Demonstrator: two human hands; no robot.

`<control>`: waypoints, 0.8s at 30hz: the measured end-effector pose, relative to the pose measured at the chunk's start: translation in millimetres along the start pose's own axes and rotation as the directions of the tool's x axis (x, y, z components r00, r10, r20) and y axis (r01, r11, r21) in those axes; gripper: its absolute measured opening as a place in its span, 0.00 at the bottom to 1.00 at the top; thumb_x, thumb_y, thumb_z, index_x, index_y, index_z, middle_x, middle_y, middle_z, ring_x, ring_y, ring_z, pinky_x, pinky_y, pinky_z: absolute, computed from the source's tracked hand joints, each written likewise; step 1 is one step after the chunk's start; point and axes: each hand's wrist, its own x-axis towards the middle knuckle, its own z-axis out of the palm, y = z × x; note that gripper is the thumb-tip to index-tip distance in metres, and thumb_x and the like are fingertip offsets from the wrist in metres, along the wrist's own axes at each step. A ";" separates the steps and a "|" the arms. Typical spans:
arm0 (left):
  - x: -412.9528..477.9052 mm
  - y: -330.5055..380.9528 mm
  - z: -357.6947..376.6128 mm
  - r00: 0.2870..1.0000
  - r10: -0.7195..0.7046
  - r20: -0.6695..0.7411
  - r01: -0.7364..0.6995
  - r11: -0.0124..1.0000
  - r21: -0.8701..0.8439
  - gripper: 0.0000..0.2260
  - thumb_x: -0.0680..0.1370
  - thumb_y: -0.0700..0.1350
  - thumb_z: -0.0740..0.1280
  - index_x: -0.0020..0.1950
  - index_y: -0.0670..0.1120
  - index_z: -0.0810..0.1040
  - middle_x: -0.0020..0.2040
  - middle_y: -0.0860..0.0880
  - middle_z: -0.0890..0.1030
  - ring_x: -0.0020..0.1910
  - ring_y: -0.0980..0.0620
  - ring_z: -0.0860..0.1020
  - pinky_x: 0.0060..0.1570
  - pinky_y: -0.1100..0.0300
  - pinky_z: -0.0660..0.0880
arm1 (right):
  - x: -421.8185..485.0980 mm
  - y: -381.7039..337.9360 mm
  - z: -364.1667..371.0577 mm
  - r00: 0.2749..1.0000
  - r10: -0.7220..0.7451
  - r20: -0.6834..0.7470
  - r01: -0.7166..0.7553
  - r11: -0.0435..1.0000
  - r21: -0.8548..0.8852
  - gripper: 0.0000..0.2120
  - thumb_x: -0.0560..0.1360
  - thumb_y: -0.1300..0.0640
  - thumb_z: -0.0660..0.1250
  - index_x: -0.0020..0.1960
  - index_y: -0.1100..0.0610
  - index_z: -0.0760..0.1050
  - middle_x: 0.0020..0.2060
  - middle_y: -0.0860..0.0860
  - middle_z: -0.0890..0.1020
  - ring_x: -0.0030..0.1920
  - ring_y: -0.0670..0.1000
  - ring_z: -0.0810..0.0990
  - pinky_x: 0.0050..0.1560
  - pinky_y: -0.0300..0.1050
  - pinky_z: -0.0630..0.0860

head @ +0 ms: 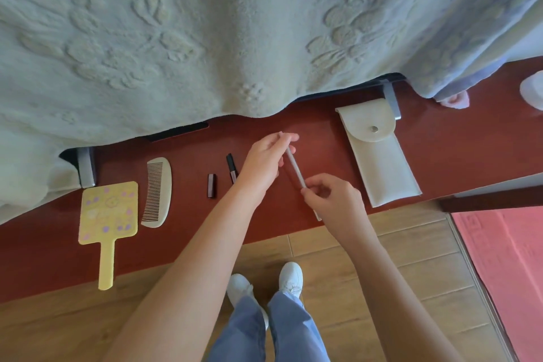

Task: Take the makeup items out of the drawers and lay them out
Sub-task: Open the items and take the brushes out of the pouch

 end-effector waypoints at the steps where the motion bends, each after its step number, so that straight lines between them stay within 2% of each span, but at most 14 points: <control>1: -1.5 0.1 -1.1 1.000 0.017 0.017 -0.017 1.000 -0.019 0.12 0.82 0.47 0.57 0.52 0.47 0.80 0.40 0.54 0.75 0.34 0.58 0.67 0.32 0.65 0.62 | -1.2 0.1 -0.2 1.000 0.013 0.013 -0.013 1.000 0.018 0.03 0.73 0.56 0.68 0.43 0.48 0.77 0.34 0.44 0.79 0.34 0.42 0.76 0.32 0.26 0.69; 5: -5.5 2.1 -4.2 0.999 0.024 0.032 -0.021 0.997 -0.074 0.14 0.82 0.46 0.56 0.44 0.47 0.80 0.37 0.52 0.73 0.33 0.58 0.66 0.30 0.65 0.61 | -1.1 -1.7 -0.2 0.987 0.049 0.155 -0.065 0.993 0.096 0.02 0.75 0.53 0.66 0.47 0.48 0.76 0.36 0.44 0.82 0.35 0.40 0.78 0.35 0.30 0.70; 9: -11.2 4.8 -4.6 0.997 0.064 -0.039 -0.067 0.995 -0.071 0.16 0.82 0.44 0.55 0.38 0.47 0.77 0.35 0.51 0.72 0.32 0.58 0.65 0.31 0.65 0.60 | -5.2 -7.1 -2.8 0.969 0.001 0.247 -0.029 0.994 0.110 0.07 0.77 0.55 0.62 0.48 0.48 0.79 0.33 0.43 0.80 0.28 0.40 0.72 0.29 0.29 0.68; 12: -18.6 12.0 -5.0 0.988 0.130 -0.085 -0.139 0.986 -0.097 0.17 0.82 0.43 0.55 0.36 0.45 0.75 0.33 0.51 0.70 0.28 0.60 0.66 0.29 0.66 0.60 | -11.8 -11.0 -5.3 0.968 -0.021 0.250 -0.021 0.986 0.164 0.08 0.78 0.56 0.62 0.46 0.50 0.80 0.31 0.44 0.79 0.27 0.40 0.70 0.28 0.31 0.66; 15: -28.5 20.5 0.9 0.975 0.192 -0.109 -0.202 0.975 -0.095 0.17 0.82 0.42 0.55 0.35 0.45 0.73 0.30 0.56 0.71 0.27 0.61 0.67 0.30 0.67 0.61 | -18.6 -17.7 -10.6 0.977 -0.062 0.202 0.018 0.977 0.214 0.09 0.78 0.57 0.62 0.44 0.49 0.80 0.30 0.43 0.79 0.27 0.41 0.70 0.28 0.32 0.66; 18: -35.1 36.0 -2.9 0.925 0.308 -0.224 -0.319 0.948 -0.012 0.16 0.80 0.48 0.56 0.33 0.50 0.72 0.29 0.55 0.70 0.26 0.59 0.66 0.30 0.64 0.61 | -30.3 -13.4 -16.9 0.976 -0.098 0.194 0.074 0.990 0.123 0.08 0.76 0.57 0.64 0.42 0.49 0.79 0.29 0.43 0.80 0.26 0.41 0.71 0.28 0.32 0.66; 21: -37.7 73.0 -34.7 0.830 0.393 -0.395 -0.462 0.882 -0.094 0.16 0.80 0.48 0.57 0.33 0.52 0.73 0.29 0.56 0.73 0.29 0.57 0.66 0.30 0.66 0.61 | -54.5 11.2 -18.7 0.971 0.002 0.237 -0.017 0.998 0.062 0.10 0.75 0.58 0.65 0.38 0.49 0.80 0.32 0.47 0.83 0.24 0.41 0.69 0.28 0.31 0.64; 22: -40.2 82.2 -45.3 0.822 0.413 -0.392 -0.489 0.864 -0.116 0.17 0.81 0.46 0.57 0.33 0.52 0.75 0.32 0.56 0.76 0.31 0.58 0.67 0.30 0.67 0.62 | -59.7 17.1 -21.4 0.975 0.037 0.218 -0.056 0.995 0.080 0.10 0.75 0.58 0.65 0.38 0.48 0.80 0.33 0.46 0.83 0.24 0.41 0.69 0.28 0.32 0.64; 24: -47.7 86.4 -53.7 0.850 0.420 -0.318 -0.455 0.890 -0.042 0.19 0.81 0.46 0.58 0.34 0.55 0.80 0.39 0.55 0.78 0.34 0.60 0.67 0.32 0.66 0.62 | -59.8 21.2 -25.9 0.986 0.074 0.148 -0.097 0.984 0.151 0.09 0.76 0.58 0.65 0.41 0.48 0.81 0.30 0.40 0.81 0.23 0.40 0.70 0.27 0.30 0.64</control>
